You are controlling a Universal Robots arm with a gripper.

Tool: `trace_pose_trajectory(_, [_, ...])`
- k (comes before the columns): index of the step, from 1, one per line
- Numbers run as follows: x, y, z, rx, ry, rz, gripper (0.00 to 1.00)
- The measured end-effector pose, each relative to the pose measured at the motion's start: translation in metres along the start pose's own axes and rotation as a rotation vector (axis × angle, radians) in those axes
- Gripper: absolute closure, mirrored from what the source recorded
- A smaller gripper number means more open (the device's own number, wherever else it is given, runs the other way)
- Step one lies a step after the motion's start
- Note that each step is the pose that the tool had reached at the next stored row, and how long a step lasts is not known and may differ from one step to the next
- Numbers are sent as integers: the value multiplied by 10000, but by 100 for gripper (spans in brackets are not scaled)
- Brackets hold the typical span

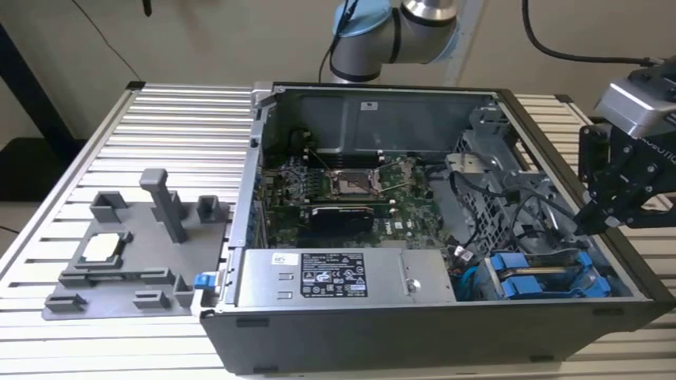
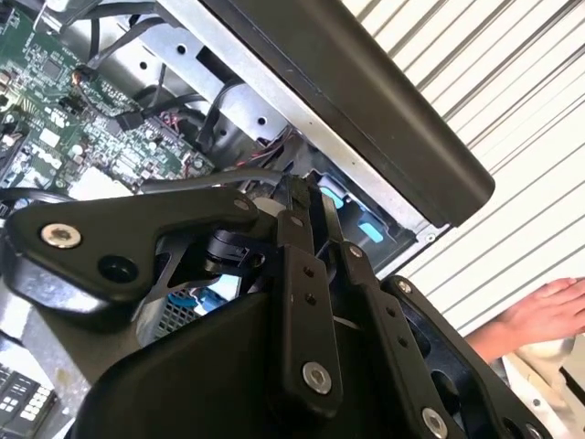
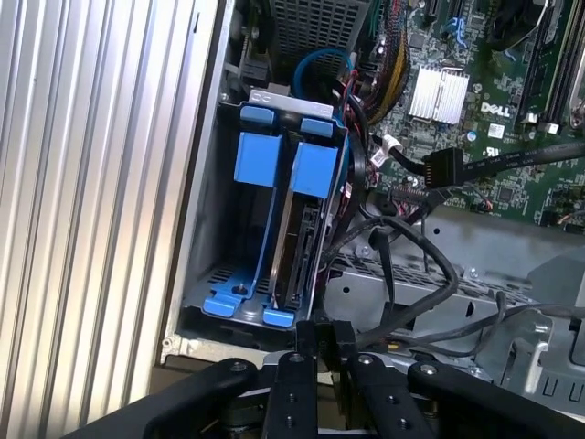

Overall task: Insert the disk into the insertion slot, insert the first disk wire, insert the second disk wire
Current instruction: 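Insert the first disk wire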

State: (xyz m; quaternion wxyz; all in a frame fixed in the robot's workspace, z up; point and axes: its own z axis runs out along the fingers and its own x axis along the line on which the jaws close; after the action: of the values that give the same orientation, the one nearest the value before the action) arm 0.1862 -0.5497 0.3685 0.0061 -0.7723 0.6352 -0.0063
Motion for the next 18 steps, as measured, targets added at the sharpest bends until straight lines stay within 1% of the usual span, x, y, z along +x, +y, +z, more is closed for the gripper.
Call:
trace_pose_trajectory(9, [33, 19, 2, 0, 0, -1, 81])
trace_pose_trajectory(18, [33, 24, 2, 0, -1, 0, 81])
